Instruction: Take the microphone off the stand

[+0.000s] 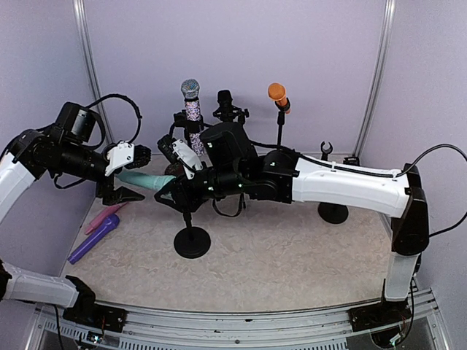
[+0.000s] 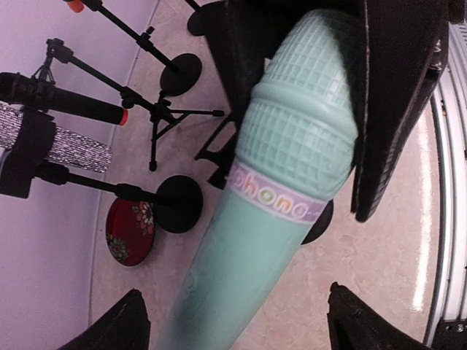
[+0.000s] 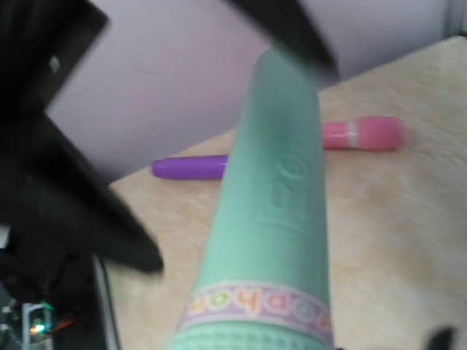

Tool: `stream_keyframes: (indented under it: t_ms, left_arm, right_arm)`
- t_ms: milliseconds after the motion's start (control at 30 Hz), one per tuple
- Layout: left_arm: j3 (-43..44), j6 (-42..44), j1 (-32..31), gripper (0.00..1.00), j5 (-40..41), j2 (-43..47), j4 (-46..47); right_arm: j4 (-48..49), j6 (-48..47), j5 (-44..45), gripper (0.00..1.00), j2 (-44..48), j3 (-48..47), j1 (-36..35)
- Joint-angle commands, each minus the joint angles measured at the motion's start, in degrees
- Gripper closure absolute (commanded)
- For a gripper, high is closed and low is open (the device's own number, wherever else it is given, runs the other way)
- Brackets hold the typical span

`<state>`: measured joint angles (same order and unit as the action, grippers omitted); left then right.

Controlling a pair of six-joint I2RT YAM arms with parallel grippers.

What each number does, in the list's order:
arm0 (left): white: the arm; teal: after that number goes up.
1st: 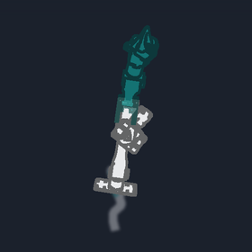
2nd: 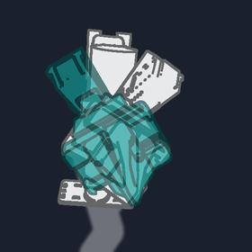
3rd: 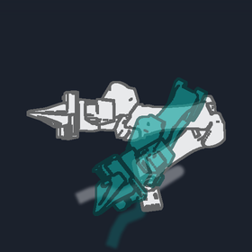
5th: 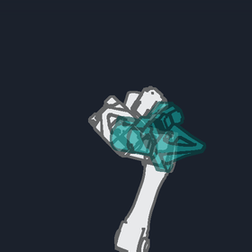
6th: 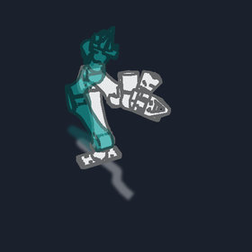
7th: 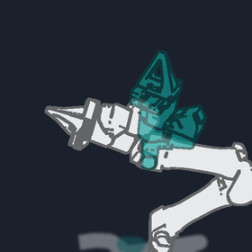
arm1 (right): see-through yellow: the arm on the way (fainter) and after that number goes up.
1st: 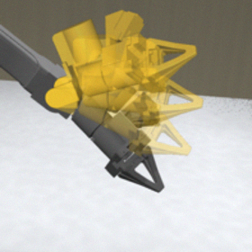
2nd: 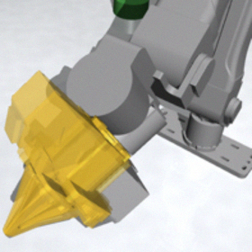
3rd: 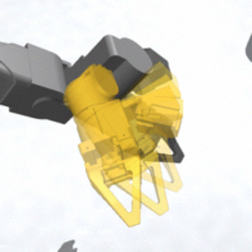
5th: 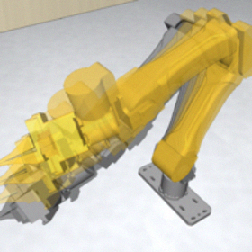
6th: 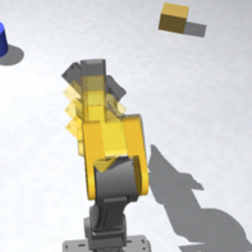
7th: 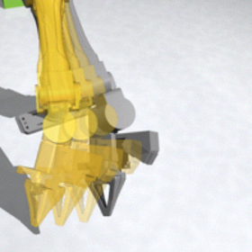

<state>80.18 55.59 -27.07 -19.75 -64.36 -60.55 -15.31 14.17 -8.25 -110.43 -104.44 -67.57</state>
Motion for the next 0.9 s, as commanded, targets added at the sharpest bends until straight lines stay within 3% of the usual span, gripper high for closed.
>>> stream_keyframes:
  t_ms: [0,167,233,300,367,433,500,567,667,733,800,867]
  left_arm:
    - [-2.43,2.39,-1.74,0.26,-0.23,1.03,-5.11]
    - [-2.36,4.45,-1.72,0.48,-1.16,0.94,-7.64]
    - [-2.39,4.68,-1.69,0.61,-0.72,0.68,-7.66]
    - [-2.72,5.07,-1.77,0.73,-0.02,0.48,-7.60]
    - [-4.04,5.23,-1.75,0.78,1.03,0.55,-7.17]
    - [-5.55,5.39,-1.76,0.78,1.96,0.79,-6.77]
    - [-6.72,5.27,-1.75,0.78,2.58,1.04,-6.19]
    - [-7.22,4.70,-1.69,0.75,2.06,1.34,-5.75]
    - [-7.16,3.62,-1.68,0.49,0.25,1.62,-5.20]
    - [-7.41,3.54,-1.73,0.41,0.48,1.78,-4.71]
    - [-7.69,3.86,-1.70,0.43,1.07,1.62,-4.57]
    - [-7.64,4.45,-1.74,0.53,1.27,1.54,-4.97]
  right_arm:
    - [1.82,-0.68,-5.85,1.00,-2.05,-4.05,-0.97]
    - [5.73,-0.14,-11.29,1.00,-2.45,-3.48,-0.99]
    - [6.07,-0.12,-11.77,1.00,-2.68,-3.94,-1.03]
    - [6.47,-0.13,-11.79,0.91,-2.51,-3.97,-0.98]
    - [7.84,-0.10,-11.71,0.81,-1.83,-2.97,-1.00]
    - [9.26,-0.04,-11.81,0.68,-1.04,-2.08,-0.90]
    - [10.23,0.02,-11.93,0.63,-0.28,-1.55,-0.69]
    - [11.06,0.56,-12.19,0.66,-0.06,-1.24,-0.40]
    - [12.08,1.24,-13.27,0.75,-0.31,-1.03,-0.02]
    - [12.22,1.42,-13.75,0.80,-0.68,-1.19,0.07]
    - [12.22,1.53,-14.27,0.81,-0.93,-1.26,0.07]
    - [11.97,1.56,-14.22,0.79,-0.98,-1.35,0.07]
